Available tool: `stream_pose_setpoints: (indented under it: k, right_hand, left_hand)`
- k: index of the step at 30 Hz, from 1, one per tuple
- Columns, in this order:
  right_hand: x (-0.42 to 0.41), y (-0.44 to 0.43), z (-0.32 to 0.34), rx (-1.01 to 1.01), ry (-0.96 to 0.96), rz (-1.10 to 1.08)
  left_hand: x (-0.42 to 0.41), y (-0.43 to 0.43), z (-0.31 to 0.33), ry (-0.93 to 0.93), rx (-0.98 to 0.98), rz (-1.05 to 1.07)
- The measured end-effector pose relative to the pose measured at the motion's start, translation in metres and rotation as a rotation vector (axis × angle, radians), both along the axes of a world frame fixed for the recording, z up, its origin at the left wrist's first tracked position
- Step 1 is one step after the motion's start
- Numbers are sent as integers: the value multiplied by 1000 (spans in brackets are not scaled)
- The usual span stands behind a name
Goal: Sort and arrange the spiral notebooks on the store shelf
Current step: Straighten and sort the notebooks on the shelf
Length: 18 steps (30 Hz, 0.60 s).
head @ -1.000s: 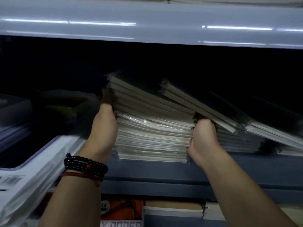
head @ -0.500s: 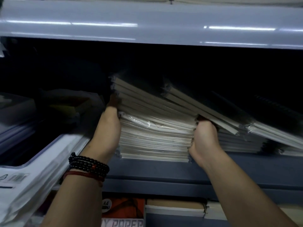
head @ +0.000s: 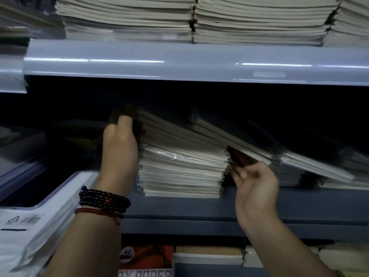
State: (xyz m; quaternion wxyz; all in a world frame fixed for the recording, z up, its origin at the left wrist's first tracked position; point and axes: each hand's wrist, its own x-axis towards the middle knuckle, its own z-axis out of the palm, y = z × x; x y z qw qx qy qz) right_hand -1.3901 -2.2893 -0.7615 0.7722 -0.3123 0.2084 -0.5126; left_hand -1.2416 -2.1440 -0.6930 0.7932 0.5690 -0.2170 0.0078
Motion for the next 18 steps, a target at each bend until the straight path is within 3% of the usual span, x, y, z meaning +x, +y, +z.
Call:
stream_pose_setpoints:
  k: [3,7,13,18]
  right_hand:
    - [-11,-3,11,81,-56,72]
    - [-12,-12,38,167,57,54]
    - [4,-10,64,-97,246,-50]
    - [15,-7,83,-230,390,-34]
  left_hand:
    - [-5,-2,5,-94,11,10]
    - [-5,-6,4,-127,59,25]
    - [-5,-5,4,-107,60,21]
    - [-7,-4,9,39,13,25]
